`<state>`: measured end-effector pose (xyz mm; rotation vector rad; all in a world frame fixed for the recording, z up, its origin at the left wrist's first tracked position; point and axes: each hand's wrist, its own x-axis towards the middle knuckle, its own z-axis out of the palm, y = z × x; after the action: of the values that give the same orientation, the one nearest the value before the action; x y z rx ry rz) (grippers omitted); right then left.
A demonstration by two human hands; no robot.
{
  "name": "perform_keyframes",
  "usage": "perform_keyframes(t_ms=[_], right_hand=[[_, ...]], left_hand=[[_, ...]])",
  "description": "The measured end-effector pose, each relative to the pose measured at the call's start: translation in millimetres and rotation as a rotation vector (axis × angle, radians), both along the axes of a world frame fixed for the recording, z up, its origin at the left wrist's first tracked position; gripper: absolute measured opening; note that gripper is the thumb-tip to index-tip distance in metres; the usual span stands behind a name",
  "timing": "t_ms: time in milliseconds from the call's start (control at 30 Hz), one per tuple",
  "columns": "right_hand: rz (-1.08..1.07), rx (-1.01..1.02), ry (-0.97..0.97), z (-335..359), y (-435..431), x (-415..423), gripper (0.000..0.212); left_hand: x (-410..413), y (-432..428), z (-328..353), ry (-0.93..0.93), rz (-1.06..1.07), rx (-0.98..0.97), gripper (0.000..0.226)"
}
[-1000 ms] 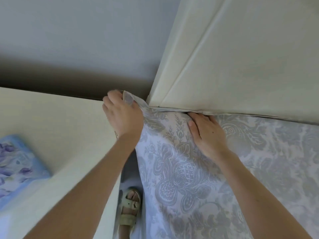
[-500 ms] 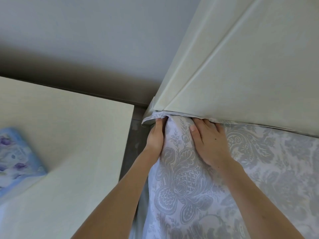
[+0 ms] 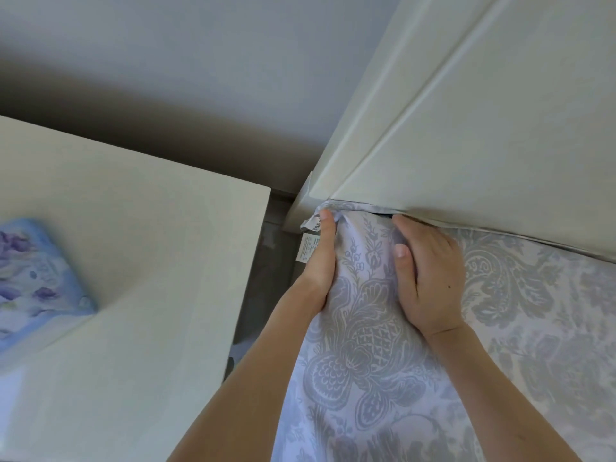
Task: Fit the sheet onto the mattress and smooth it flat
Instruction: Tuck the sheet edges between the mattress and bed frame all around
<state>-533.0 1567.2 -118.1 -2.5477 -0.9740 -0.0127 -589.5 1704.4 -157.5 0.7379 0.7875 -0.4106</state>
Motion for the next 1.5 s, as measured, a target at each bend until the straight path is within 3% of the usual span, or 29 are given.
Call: perform_keyframes(t_ms=[133,367,533,733,800,900,933,1000,1100,1267,1400,1500], right_hand=[[0.101,-0.024,0.036,13,10,-2,0.045],[0.153,-0.092,0.188,66,10,13,0.05],[0.087,-0.22,0.402,118,4,19,0.077],[-0.063,-0.495,0.607,162,9,37,0.061],[-0.094,-0.496,0.498,167,5,37,0.064],[-0.155,-0.146,-0.045,185,-15,14,0.054],[-0.12,-0.003,-0.112,191,-19,2,0.05],[0.028,0.07,0.031,192,-25,-17,0.043],[0.157,-0.112,0.234,182,-21,-23,0.049],[0.03,-0.568,0.429,188,2,7,0.087],[-0.005,-0.695,0.563,188,17,13,0.086],[-0.087,-0.786,0.671,181,28,26,0.093]], left_hand=[[-2,0,15,-0.106,0.007,-0.039,0.072],[-12,-18,45,-0.16,-0.007,0.052,0.096],[-22,-31,82,-0.241,-0.015,0.104,0.089],[-20,-36,122,-0.27,-0.061,0.303,0.081],[-16,-34,129,-0.269,-0.091,0.389,0.084],[-15,-33,136,-0.228,-0.085,0.449,0.075],[-15,-32,139,-0.222,-0.082,0.428,0.075],[-14,-30,143,-0.224,-0.106,0.35,0.079],[-18,-27,149,-0.192,-0.081,0.224,0.08],[-33,-31,147,-0.207,-0.012,0.15,0.067],[-41,-35,147,-0.202,0.039,0.123,0.055],[-43,-38,147,-0.212,0.031,0.12,0.063]])
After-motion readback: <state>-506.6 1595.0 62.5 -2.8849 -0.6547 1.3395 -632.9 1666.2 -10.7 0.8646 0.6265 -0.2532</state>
